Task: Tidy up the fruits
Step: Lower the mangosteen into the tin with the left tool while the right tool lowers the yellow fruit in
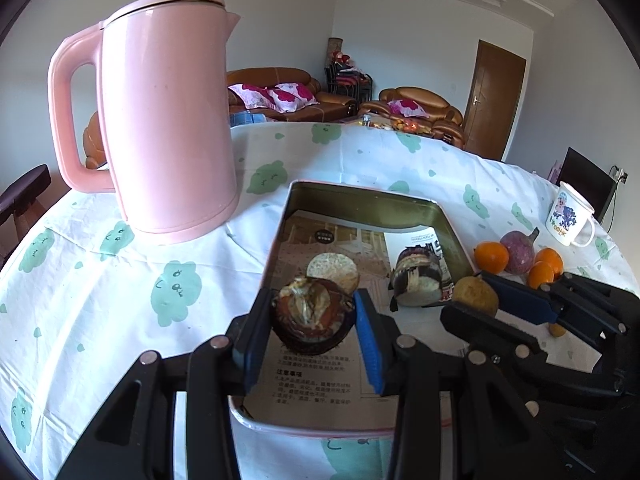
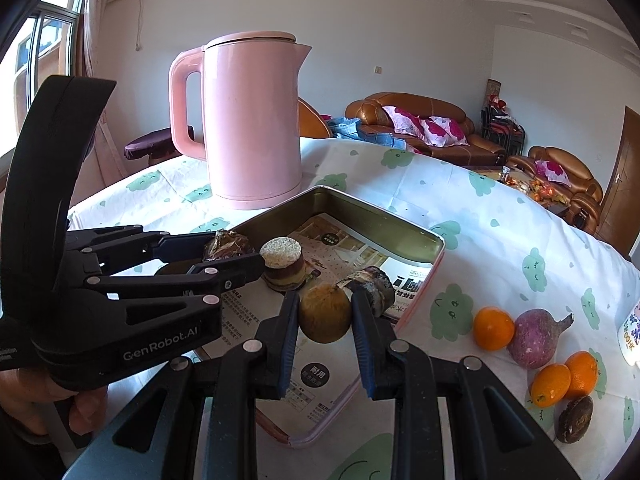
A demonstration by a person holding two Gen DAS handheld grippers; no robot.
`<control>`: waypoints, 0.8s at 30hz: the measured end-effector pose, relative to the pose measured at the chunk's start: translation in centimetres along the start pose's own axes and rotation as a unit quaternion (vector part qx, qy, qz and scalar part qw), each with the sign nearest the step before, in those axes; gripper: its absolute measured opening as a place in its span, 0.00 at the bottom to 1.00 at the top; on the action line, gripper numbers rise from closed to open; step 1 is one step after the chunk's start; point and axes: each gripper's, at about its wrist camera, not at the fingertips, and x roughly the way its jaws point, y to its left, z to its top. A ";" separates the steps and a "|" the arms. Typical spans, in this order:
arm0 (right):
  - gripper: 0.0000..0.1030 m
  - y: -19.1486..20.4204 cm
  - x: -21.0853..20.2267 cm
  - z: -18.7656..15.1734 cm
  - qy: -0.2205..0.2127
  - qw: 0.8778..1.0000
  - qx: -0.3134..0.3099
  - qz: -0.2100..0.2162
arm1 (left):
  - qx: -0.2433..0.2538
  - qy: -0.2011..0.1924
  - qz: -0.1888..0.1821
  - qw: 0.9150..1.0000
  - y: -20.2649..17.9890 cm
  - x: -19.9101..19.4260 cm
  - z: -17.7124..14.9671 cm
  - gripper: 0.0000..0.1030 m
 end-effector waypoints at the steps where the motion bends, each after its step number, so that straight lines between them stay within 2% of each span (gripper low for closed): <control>1: 0.27 0.0 0.0 0.0 0.001 1.000 0.000 0.000 | -0.001 0.000 0.000 1.000 0.0 0.0 0.0 0.41; 22: 0.28 0.4 1.8 -0.6 0.036 0.999 -0.002 0.014 | 0.009 0.004 0.001 1.000 -0.2 0.3 0.0 0.41; 24: 0.31 0.4 1.7 -0.7 0.038 0.999 -0.003 0.019 | 0.007 0.006 0.000 1.000 -0.1 0.3 0.1 0.42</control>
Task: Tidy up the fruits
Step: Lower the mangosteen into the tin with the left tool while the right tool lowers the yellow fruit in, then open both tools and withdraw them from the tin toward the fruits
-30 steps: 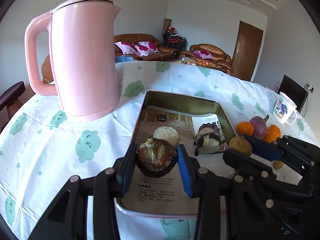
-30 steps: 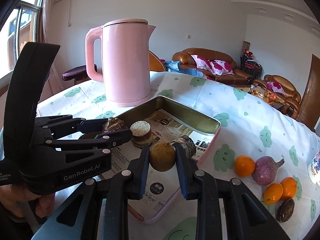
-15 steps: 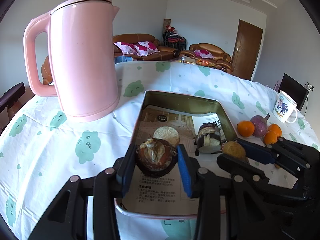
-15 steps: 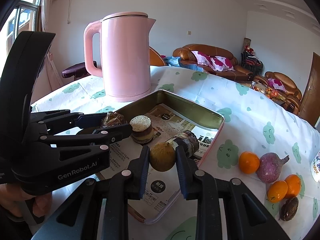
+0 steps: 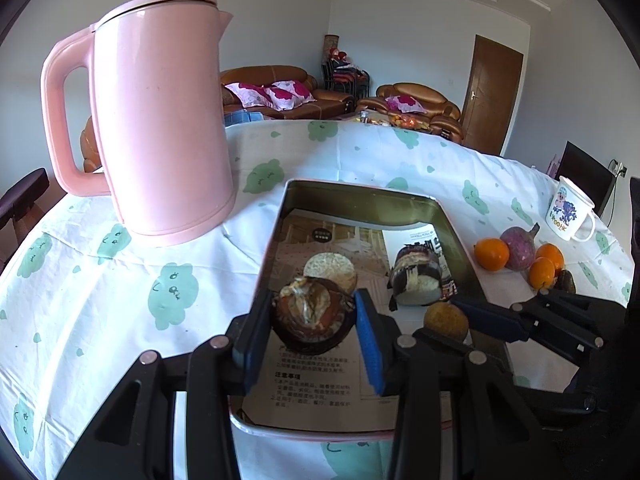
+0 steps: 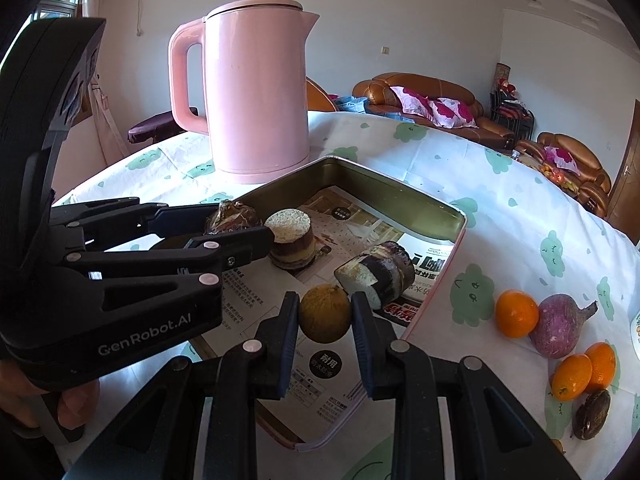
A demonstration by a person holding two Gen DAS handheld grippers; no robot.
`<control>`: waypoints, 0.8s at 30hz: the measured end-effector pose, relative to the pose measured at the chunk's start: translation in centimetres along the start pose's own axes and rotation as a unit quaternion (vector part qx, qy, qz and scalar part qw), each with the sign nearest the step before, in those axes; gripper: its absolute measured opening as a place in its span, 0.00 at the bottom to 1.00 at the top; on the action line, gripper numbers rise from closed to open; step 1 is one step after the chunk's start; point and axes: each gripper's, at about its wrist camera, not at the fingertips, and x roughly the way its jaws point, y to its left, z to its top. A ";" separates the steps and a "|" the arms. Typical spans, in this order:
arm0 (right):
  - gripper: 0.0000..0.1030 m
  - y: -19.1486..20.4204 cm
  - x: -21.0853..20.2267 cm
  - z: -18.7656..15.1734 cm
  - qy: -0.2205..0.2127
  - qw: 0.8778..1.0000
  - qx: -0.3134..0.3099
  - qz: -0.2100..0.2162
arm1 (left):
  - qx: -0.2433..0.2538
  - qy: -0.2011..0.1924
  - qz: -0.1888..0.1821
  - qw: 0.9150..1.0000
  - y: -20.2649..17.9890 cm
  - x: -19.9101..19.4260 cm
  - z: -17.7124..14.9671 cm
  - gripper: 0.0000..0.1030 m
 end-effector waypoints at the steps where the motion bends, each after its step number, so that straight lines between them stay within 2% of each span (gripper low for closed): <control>1: 0.34 0.0 -0.1 0.0 -0.002 1.000 -0.001 0.003 | -0.001 0.001 0.000 1.000 0.0 -0.1 0.0 0.42; 3: 0.44 0.1 -0.4 0.0 -0.006 1.000 -0.003 0.001 | -0.006 0.001 -0.001 1.000 0.1 -0.2 0.1 0.44; 8: 0.46 -0.3 -2.0 -0.3 -0.012 1.000 -0.007 -0.008 | -0.013 -0.006 -0.004 1.000 0.0 -1.0 0.5 0.53; 10: 0.47 -1.0 -3.1 -0.8 -0.013 1.000 -0.009 -0.018 | -0.012 -0.016 -0.006 1.000 -0.3 -1.7 0.8 0.59; 12: 0.48 -2.3 -4.2 -1.5 -0.009 0.999 -0.002 -0.038 | -0.013 -0.030 -0.005 0.999 -0.7 -2.6 1.1 0.71; 14: 0.48 -4.1 -5.4 -2.4 -0.009 0.999 0.014 -0.050 | -0.010 -0.041 -0.015 0.999 -1.4 -3.2 1.3 0.72; 17: 0.48 -7.1 -7.0 -3.8 -0.006 0.995 0.041 -0.090 | 0.004 -0.045 -0.025 0.999 -3.2 -3.6 1.6 0.73; 24: 0.48 -13.7 -9.3 -6.9 0.004 0.981 0.108 -0.158 | 0.051 -0.033 -0.055 0.997 -9.2 -3.1 1.7 0.75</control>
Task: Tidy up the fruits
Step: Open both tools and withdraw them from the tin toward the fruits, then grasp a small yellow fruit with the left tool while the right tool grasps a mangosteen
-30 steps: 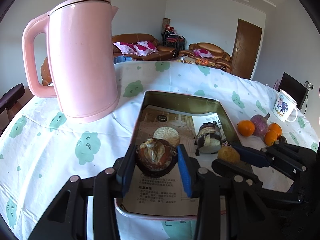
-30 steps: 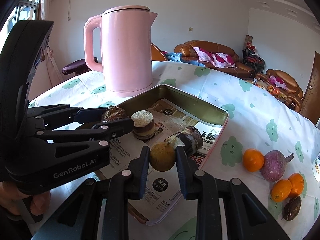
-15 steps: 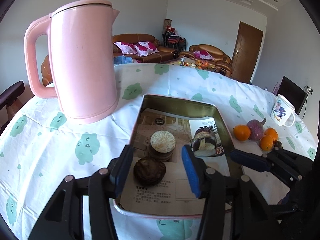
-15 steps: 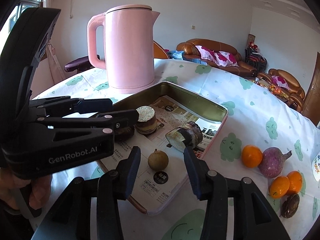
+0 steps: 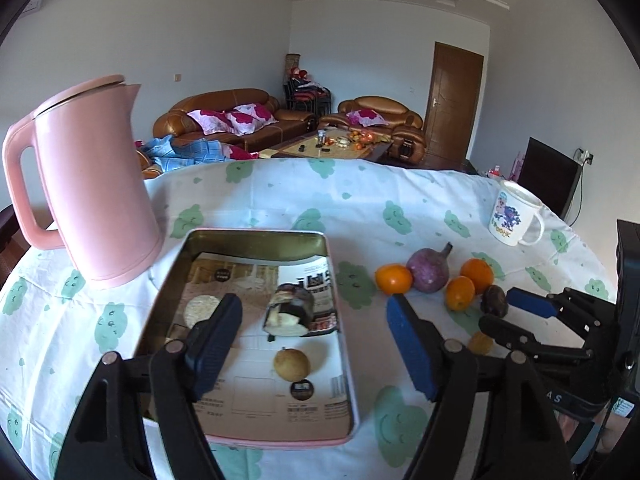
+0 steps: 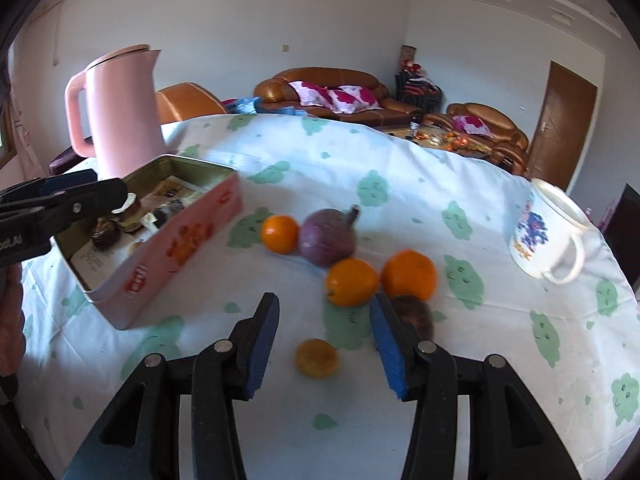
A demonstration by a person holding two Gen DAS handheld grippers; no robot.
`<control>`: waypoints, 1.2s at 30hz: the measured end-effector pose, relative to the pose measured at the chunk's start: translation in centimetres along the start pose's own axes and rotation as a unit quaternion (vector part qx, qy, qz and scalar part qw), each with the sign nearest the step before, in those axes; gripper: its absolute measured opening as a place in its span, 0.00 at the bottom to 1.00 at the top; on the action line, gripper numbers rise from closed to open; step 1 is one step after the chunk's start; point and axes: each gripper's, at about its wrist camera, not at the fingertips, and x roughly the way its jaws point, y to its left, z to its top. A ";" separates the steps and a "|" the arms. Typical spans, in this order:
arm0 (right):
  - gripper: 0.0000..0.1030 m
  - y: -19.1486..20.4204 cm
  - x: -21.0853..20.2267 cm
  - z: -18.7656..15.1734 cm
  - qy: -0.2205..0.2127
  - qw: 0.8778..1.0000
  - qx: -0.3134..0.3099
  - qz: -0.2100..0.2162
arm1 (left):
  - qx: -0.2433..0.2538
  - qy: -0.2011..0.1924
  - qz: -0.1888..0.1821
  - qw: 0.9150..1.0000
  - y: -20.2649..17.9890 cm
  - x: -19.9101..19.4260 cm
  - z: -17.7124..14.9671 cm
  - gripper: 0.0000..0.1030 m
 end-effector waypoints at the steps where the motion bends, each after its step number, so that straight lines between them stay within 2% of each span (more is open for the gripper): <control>1: 0.48 -0.7 0.0 -0.2 0.001 1.000 0.008 -0.006 | 0.005 0.004 -0.007 1.000 -0.8 0.3 0.0 0.75; 7: 0.48 -3.2 0.6 -1.2 0.015 0.999 0.032 -0.013 | 0.027 0.036 -0.035 0.998 -5.2 2.6 -0.6 0.75; 10: 0.48 -4.0 1.1 -1.1 0.021 0.999 0.049 0.005 | 0.033 0.054 -0.050 0.997 -6.7 3.6 -1.2 0.75; 15: 0.48 -4.5 2.4 -0.5 0.032 0.997 0.061 0.024 | 0.031 0.075 -0.053 0.995 -7.5 5.0 -1.7 0.75; 21: 0.48 -4.7 3.8 -0.2 0.052 0.996 0.071 0.029 | 0.034 0.075 -0.052 0.995 -7.9 5.3 -1.7 0.75; 24: 0.48 -5.3 4.9 -0.5 0.082 0.992 0.087 0.038 | 0.038 0.076 -0.057 0.995 -8.2 5.4 -1.7 0.75; 30: 0.43 -5.5 4.4 -0.8 0.073 0.992 0.092 0.040 | 0.048 0.075 -0.063 0.994 -8.9 5.2 -1.8 0.75; 36: 0.43 -6.2 3.0 -1.6 0.067 0.993 0.093 0.011 | 0.065 0.080 -0.071 0.992 -10.1 5.5 -2.1 0.75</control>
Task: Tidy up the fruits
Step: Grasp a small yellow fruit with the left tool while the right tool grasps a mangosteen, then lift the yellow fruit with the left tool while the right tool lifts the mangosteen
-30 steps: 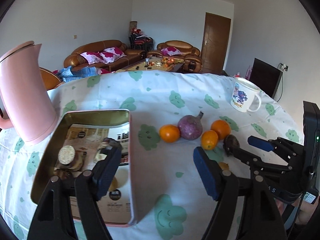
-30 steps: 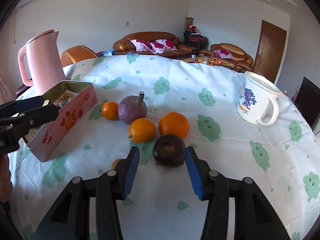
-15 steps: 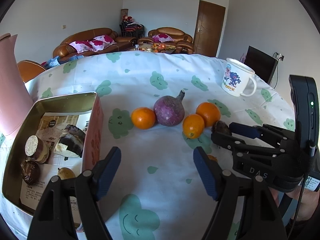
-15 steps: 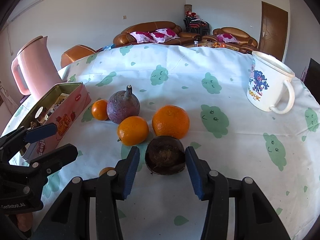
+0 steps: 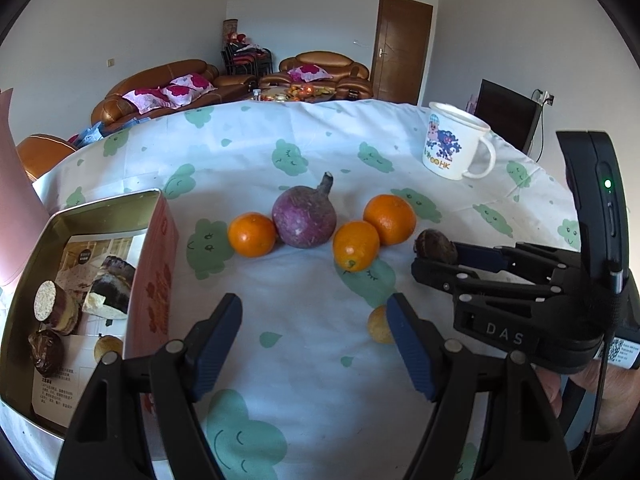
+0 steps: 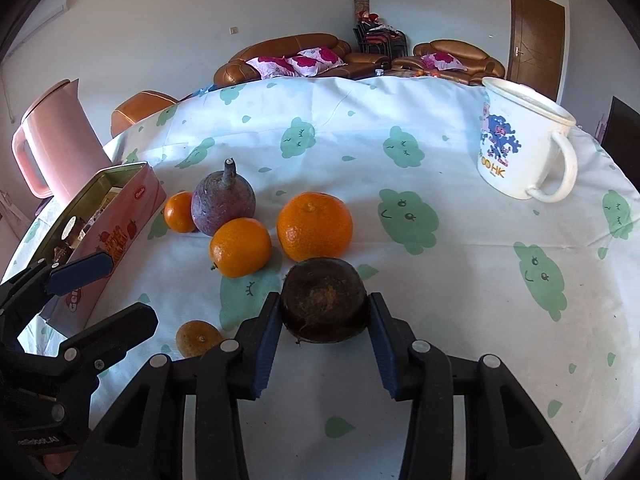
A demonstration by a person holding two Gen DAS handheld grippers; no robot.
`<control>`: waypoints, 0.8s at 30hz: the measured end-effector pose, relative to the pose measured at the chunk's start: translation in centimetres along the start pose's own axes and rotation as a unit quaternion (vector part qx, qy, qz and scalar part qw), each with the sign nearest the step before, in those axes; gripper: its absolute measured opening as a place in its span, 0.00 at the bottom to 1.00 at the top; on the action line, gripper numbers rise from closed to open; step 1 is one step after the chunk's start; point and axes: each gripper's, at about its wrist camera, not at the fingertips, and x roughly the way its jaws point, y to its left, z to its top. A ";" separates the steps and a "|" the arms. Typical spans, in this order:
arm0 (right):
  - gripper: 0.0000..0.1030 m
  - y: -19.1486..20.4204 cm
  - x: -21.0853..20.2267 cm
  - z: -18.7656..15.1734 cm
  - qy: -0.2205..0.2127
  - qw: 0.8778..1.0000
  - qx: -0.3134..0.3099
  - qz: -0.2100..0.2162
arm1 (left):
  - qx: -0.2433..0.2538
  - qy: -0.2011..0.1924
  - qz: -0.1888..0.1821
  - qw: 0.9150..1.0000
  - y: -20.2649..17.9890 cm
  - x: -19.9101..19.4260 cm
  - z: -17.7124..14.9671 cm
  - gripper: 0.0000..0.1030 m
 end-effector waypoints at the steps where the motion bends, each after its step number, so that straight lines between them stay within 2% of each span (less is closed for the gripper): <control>1: 0.43 -0.2 -0.2 -0.3 0.001 1.000 0.001 -0.002 | 0.004 0.004 -0.004 1.000 -0.3 0.2 0.0 0.75; 5: 0.43 -0.7 -1.2 -1.0 -0.006 1.000 0.005 -0.013 | 0.015 0.020 -0.019 1.000 -1.3 1.0 -0.3 0.72; 10: 0.43 -1.2 -1.6 -1.2 -0.014 1.000 0.016 -0.014 | 0.019 0.051 -0.049 0.997 -2.3 2.2 -0.6 0.62; 13: 0.43 -1.2 -1.8 -1.2 -0.017 1.000 0.015 -0.014 | 0.019 0.065 -0.050 0.996 -2.5 2.8 -0.7 0.51; 16: 0.43 -1.1 -1.9 -1.2 -0.021 1.000 0.012 -0.012 | 0.016 0.062 -0.052 0.997 -2.3 2.9 -0.6 0.41; 18: 0.43 -1.1 -1.9 -1.2 -0.022 1.000 0.011 -0.011 | 0.016 0.061 -0.057 0.996 -2.3 3.0 -0.6 0.27; 24: 0.43 -0.8 -2.3 -1.2 -0.031 0.999 0.006 -0.008 | 0.024 0.046 -0.066 0.996 -2.5 2.4 -0.6 0.27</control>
